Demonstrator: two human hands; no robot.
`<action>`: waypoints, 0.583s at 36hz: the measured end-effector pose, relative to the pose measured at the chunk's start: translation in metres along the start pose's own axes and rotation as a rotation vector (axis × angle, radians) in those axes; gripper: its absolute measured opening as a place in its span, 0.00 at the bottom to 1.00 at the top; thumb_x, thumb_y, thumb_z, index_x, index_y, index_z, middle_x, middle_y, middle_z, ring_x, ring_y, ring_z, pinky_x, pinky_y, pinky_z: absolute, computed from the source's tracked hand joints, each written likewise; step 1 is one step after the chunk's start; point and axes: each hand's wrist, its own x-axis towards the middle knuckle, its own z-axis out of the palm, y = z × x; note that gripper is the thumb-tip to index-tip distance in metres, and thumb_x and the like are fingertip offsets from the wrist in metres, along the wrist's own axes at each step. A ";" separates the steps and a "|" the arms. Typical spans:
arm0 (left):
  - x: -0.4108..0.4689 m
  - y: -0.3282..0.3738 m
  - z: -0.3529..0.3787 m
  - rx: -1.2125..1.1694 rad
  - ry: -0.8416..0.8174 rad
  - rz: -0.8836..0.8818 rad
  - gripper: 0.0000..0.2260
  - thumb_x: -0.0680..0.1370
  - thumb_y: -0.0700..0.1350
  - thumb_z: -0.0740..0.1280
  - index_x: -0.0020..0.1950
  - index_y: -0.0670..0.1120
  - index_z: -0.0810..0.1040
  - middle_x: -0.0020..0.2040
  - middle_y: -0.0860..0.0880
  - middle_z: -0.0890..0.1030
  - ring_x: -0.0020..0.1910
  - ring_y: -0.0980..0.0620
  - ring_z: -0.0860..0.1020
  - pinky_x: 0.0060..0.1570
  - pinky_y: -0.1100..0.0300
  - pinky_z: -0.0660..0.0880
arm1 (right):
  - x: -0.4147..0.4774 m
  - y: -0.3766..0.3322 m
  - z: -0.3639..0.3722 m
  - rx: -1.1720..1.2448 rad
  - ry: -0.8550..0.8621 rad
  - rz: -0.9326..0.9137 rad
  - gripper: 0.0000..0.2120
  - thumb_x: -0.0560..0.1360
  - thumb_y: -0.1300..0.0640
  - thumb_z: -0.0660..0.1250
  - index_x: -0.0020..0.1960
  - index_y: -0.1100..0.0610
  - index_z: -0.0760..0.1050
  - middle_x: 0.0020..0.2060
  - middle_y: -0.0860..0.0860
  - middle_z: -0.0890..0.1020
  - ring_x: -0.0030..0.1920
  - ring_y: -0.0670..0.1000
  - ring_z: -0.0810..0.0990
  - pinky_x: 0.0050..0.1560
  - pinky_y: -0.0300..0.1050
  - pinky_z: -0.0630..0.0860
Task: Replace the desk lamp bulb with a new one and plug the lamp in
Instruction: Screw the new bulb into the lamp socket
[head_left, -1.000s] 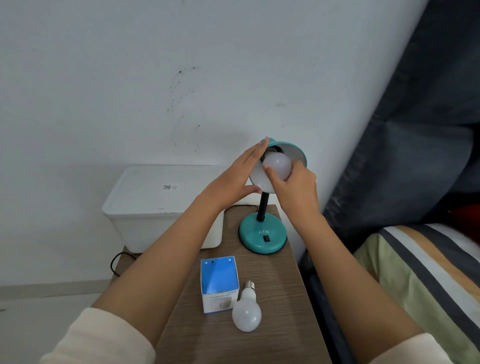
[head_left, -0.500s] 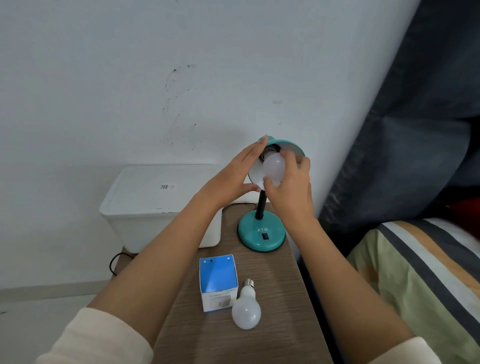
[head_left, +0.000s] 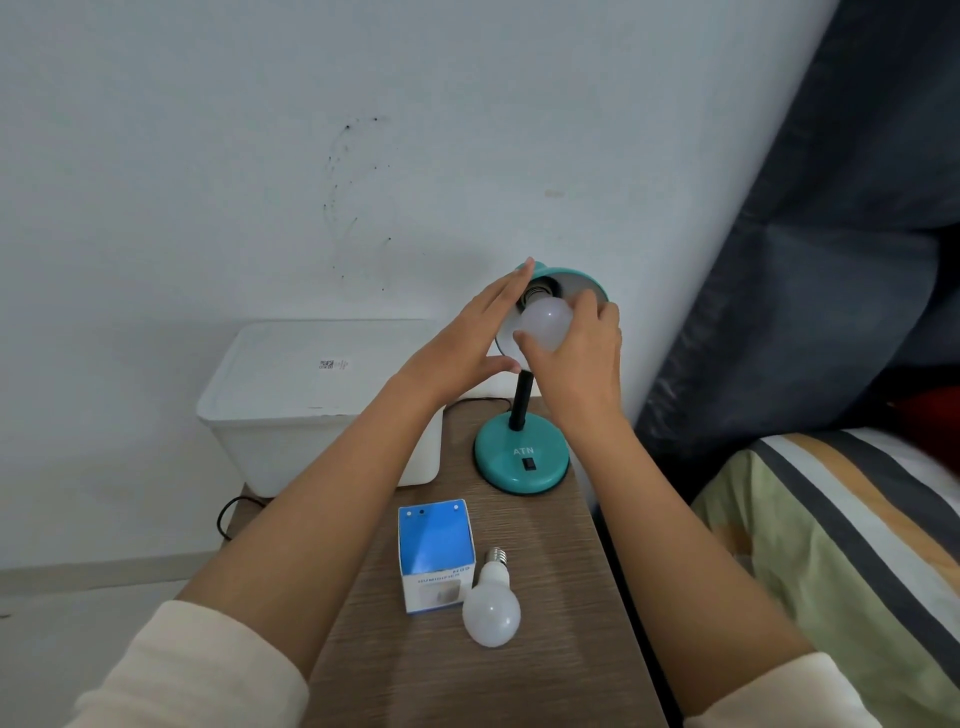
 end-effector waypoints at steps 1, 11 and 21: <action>0.000 0.000 0.000 0.001 0.001 0.000 0.46 0.70 0.37 0.74 0.77 0.50 0.47 0.76 0.50 0.56 0.74 0.56 0.55 0.65 0.79 0.50 | 0.000 0.000 0.000 0.017 0.004 0.014 0.26 0.70 0.50 0.71 0.63 0.60 0.66 0.59 0.58 0.70 0.59 0.58 0.71 0.54 0.46 0.69; 0.001 -0.002 -0.002 0.022 0.009 -0.006 0.45 0.70 0.37 0.74 0.77 0.50 0.47 0.76 0.50 0.56 0.73 0.56 0.56 0.62 0.83 0.49 | 0.010 0.000 -0.008 0.358 0.022 0.263 0.25 0.68 0.49 0.73 0.59 0.59 0.71 0.52 0.52 0.76 0.50 0.50 0.75 0.41 0.33 0.68; 0.001 -0.001 0.003 0.007 0.012 0.018 0.44 0.70 0.38 0.74 0.77 0.51 0.48 0.76 0.52 0.57 0.71 0.62 0.56 0.64 0.80 0.50 | -0.009 0.005 0.003 0.351 0.079 0.120 0.29 0.70 0.60 0.69 0.69 0.53 0.65 0.60 0.56 0.71 0.55 0.51 0.72 0.52 0.39 0.69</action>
